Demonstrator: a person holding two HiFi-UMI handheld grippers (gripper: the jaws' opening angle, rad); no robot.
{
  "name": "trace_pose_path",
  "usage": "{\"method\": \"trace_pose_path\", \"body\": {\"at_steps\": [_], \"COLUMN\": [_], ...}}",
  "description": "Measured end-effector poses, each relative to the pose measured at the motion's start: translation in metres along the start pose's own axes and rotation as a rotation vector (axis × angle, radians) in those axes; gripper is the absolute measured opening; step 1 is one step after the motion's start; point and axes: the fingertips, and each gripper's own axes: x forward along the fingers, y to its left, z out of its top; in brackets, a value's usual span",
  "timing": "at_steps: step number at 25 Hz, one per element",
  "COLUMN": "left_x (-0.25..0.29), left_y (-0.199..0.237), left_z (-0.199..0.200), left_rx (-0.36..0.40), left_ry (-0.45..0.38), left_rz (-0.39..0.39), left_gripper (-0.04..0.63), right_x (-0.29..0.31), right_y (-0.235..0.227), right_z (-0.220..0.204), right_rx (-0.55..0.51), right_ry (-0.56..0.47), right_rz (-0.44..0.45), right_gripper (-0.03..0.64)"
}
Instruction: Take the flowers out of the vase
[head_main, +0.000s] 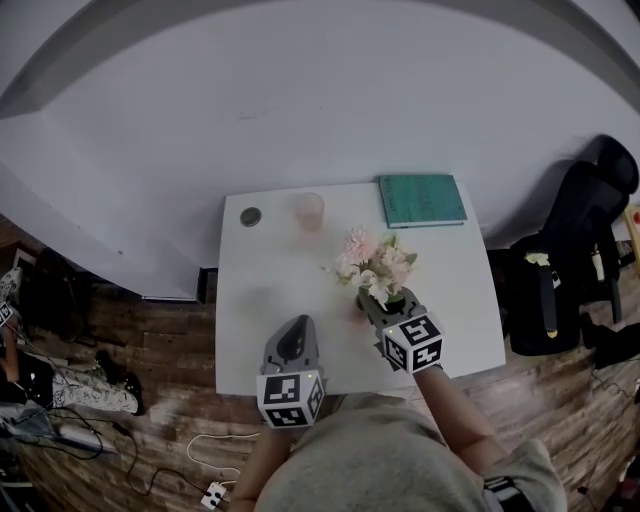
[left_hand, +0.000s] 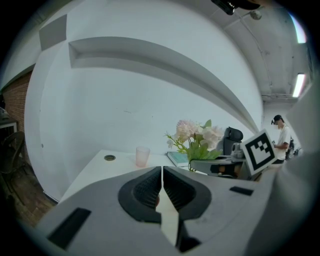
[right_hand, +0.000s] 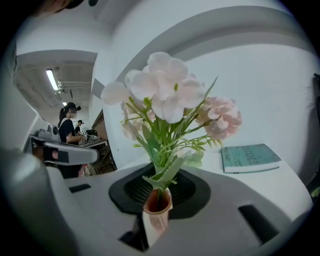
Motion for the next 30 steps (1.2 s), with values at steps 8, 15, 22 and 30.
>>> {"method": "trace_pose_path", "body": {"at_steps": [8, 15, 22, 30], "left_x": [-0.013, -0.027, -0.043, -0.069], "left_y": [-0.002, -0.008, -0.012, -0.021], "left_z": [-0.002, -0.006, -0.007, -0.015], "left_rx": [-0.004, -0.007, -0.01, -0.012], "left_ry": [-0.01, -0.02, -0.034, -0.043], "left_rz": [0.004, 0.002, 0.005, 0.001], "left_gripper": [0.012, 0.012, 0.012, 0.012], "right_x": [-0.009, -0.019, -0.03, -0.05], "right_y": [0.009, 0.012, 0.02, 0.031], "right_z": [0.008, 0.02, 0.039, 0.061], "right_rx": [-0.029, -0.06, -0.093, -0.136], "right_ry": [-0.03, -0.061, -0.105, -0.16], "right_rz": [-0.001, -0.008, -0.011, -0.027], "right_gripper": [0.054, 0.049, 0.048, 0.048]}}
